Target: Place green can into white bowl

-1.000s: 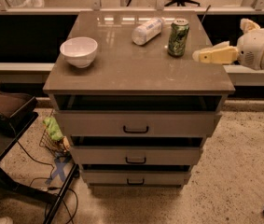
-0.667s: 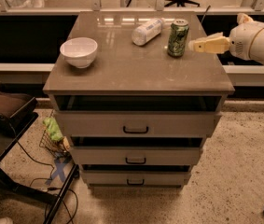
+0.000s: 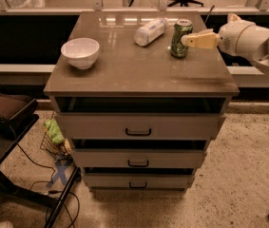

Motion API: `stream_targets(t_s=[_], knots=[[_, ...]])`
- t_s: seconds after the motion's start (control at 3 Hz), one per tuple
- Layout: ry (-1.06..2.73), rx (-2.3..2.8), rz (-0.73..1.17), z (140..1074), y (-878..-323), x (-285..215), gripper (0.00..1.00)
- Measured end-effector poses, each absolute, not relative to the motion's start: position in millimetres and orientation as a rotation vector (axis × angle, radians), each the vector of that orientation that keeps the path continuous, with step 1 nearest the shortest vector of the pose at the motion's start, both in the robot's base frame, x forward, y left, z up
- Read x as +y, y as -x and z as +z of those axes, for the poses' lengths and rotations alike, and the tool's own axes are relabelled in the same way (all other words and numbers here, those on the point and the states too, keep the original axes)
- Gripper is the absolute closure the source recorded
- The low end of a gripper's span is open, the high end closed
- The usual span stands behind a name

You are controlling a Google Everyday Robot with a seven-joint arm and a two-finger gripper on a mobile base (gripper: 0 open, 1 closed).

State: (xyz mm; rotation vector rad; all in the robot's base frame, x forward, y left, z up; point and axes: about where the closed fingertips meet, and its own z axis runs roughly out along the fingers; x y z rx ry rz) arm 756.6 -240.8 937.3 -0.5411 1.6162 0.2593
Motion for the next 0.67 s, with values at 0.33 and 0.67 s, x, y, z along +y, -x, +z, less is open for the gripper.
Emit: stream_targets(t_s=[0.33,0.67], knots=[[0.516,1.609,0.309,928,-778,-229,0.00],[0.501,1.605,0.332,920,-793,-221,0.00]])
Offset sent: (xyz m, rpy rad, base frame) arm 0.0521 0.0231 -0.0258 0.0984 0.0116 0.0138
